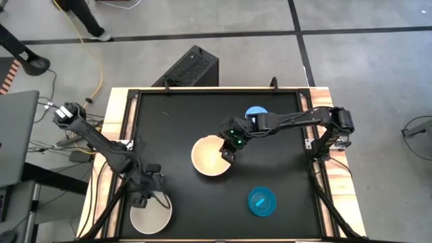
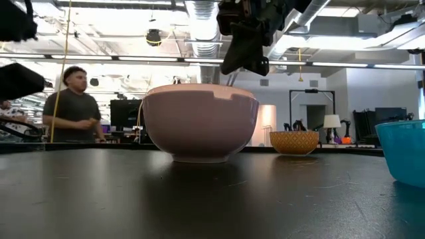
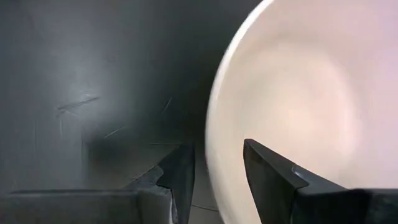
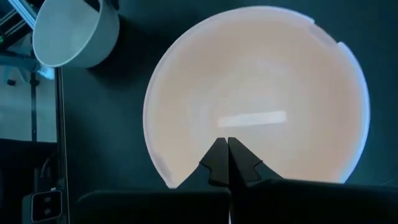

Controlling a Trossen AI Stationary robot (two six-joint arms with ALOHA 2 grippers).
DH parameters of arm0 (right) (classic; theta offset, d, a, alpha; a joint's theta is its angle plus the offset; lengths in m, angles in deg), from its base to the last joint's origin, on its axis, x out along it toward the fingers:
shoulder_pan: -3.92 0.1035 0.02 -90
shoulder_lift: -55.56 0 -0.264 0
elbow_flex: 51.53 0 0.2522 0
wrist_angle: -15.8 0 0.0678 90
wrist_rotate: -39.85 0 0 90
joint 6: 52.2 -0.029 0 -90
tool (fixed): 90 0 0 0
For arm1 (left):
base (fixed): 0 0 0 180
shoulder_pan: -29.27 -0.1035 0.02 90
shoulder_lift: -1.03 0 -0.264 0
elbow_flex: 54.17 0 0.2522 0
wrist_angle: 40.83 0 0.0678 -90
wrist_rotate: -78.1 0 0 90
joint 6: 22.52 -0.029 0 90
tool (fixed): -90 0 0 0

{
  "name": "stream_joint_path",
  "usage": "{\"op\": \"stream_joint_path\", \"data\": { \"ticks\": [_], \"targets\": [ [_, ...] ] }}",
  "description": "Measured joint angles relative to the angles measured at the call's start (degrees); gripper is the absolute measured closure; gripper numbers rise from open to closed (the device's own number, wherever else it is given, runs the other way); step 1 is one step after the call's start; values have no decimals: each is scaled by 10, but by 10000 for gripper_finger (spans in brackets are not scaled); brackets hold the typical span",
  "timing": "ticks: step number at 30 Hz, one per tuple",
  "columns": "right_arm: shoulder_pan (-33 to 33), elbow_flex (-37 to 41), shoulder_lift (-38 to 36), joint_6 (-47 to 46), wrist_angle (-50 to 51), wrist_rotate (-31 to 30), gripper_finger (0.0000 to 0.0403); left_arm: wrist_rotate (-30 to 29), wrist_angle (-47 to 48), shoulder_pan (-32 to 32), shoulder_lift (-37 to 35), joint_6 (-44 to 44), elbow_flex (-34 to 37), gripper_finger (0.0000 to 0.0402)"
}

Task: Nest bowls inside each other
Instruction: Stack the grey bowl on the light orange bowl

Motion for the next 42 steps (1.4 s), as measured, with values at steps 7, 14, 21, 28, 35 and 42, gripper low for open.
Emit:
{"op": "stream_joint_path", "data": {
  "ticks": [7,14,21,28,35,42],
  "targets": [
    [0,0,0,-3,11,2,401,13,0,-9,42,30,0,312],
    [0,0,0,-14,18,2,401,37,4,-37,25,30,0,398],
    [-3,0,-16,-14,42,13,401,-19,55,-130,-94,8,-27,401],
    [-23,0,-72,-14,69,17,401,-111,18,-276,-178,-54,-122,401],
    [-41,0,-146,-19,108,-14,401,-96,-1,-405,-73,-77,-222,401],
    [-41,0,-212,-31,188,-110,401,-14,-3,-484,76,-116,-320,401]
  ]
}}
